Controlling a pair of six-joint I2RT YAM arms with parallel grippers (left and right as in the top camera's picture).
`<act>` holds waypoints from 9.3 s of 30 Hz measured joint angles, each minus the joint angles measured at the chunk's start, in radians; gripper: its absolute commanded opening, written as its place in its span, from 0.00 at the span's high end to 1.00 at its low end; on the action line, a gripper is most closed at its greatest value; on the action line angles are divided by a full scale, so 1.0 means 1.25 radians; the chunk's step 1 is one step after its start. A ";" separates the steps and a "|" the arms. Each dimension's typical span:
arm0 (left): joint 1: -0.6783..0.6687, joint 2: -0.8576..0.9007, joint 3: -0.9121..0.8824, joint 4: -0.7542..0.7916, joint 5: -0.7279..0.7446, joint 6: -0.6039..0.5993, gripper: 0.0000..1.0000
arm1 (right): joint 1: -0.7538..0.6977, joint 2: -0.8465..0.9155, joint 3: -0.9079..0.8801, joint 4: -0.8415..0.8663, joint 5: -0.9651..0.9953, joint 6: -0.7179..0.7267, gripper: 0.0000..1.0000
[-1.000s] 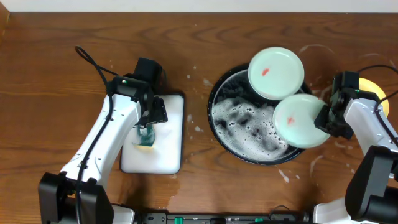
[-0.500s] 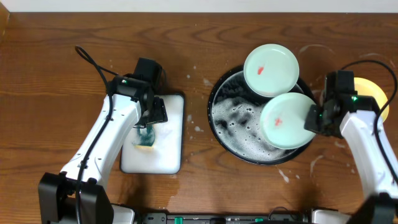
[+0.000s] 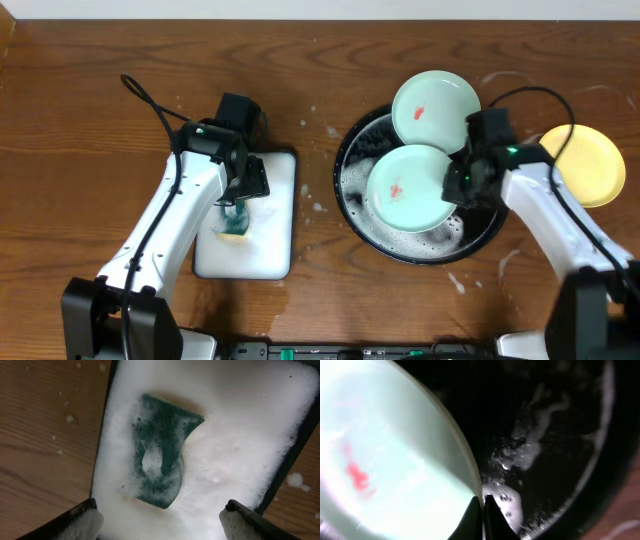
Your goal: Clean dirty plates on tray and stack at the side
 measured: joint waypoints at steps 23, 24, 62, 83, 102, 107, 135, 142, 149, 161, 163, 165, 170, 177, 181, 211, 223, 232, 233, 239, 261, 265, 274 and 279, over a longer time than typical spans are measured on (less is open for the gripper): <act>0.000 0.000 0.000 0.000 0.000 0.000 0.18 | 0.016 -0.021 -0.021 0.082 0.019 -0.238 0.59; 0.000 0.000 0.000 0.000 0.000 0.000 0.19 | 0.016 -0.005 -0.030 0.088 0.030 -0.235 0.60; 0.000 0.000 -0.001 0.065 0.046 0.003 0.19 | 0.005 0.107 -0.046 0.167 0.002 -0.239 0.99; 0.011 0.053 -0.284 0.395 -0.068 -0.017 0.61 | 0.005 0.107 -0.046 0.163 -0.002 -0.229 0.99; 0.015 -0.027 -0.208 0.269 0.100 0.036 0.49 | 0.005 0.107 -0.046 0.163 -0.003 -0.229 0.99; 0.015 -0.031 -0.213 0.266 0.108 0.046 0.42 | 0.005 0.107 -0.046 0.163 -0.003 -0.229 0.99; 0.015 -0.014 -0.257 0.306 0.114 0.036 0.40 | 0.005 0.107 -0.046 0.160 -0.007 -0.228 0.99; 0.015 -0.029 -0.267 0.401 0.114 0.067 0.40 | 0.005 0.107 -0.046 0.159 -0.008 -0.223 0.99; 0.015 0.039 -0.316 0.513 0.105 0.096 0.92 | 0.005 0.107 -0.046 0.154 -0.011 -0.222 0.99; 0.016 0.019 -0.293 0.418 0.109 0.104 0.51 | 0.005 0.107 -0.045 0.148 -0.014 -0.222 0.99; 0.016 -0.007 -0.291 0.397 0.111 0.104 0.47 | 0.005 0.107 -0.045 0.148 -0.014 -0.222 0.99; 0.016 -0.039 -0.286 0.365 0.114 0.106 0.47 | 0.005 0.107 -0.045 0.148 -0.014 -0.222 0.99; 0.016 -0.063 -0.278 0.300 0.114 0.108 0.47 | 0.005 0.107 -0.045 0.146 -0.014 -0.222 0.99; 0.016 -0.011 -0.316 0.388 0.116 0.109 0.87 | 0.005 0.107 -0.045 0.146 -0.015 -0.222 0.99; 0.016 0.016 -0.325 0.414 0.117 0.107 0.93 | 0.005 0.107 -0.045 0.145 -0.016 -0.222 0.99; -0.300 0.052 -0.008 0.424 0.266 -0.038 0.92 | 0.005 0.112 -0.046 0.146 -0.114 -0.256 0.99; -0.391 0.308 -0.008 0.603 0.389 -0.199 0.92 | 0.005 0.113 -0.046 0.145 -0.124 -0.238 0.99; -0.415 0.326 0.027 0.532 0.259 -0.176 0.93 | 0.005 0.114 -0.046 0.131 -0.141 -0.237 0.99; -0.420 0.325 0.035 0.510 0.216 -0.169 0.92 | 0.005 0.114 -0.046 0.129 -0.147 -0.236 0.99; -0.424 0.325 0.049 0.457 0.051 -0.123 0.93 | 0.007 0.116 -0.046 0.126 -0.161 -0.203 0.99; -0.467 0.345 0.038 0.614 0.326 -0.288 0.93 | 0.008 0.116 -0.046 0.128 -0.145 -0.175 0.99; -0.475 0.345 0.038 0.592 0.327 -0.279 0.93 | 0.008 0.116 -0.046 0.128 -0.145 -0.175 0.99; -0.459 0.326 0.055 0.445 0.129 -0.205 0.93 | 0.008 0.116 -0.046 0.127 -0.146 -0.175 0.99; -0.449 0.326 0.055 0.432 -0.023 -0.165 0.93 | 0.008 0.116 -0.046 0.125 -0.159 -0.174 0.99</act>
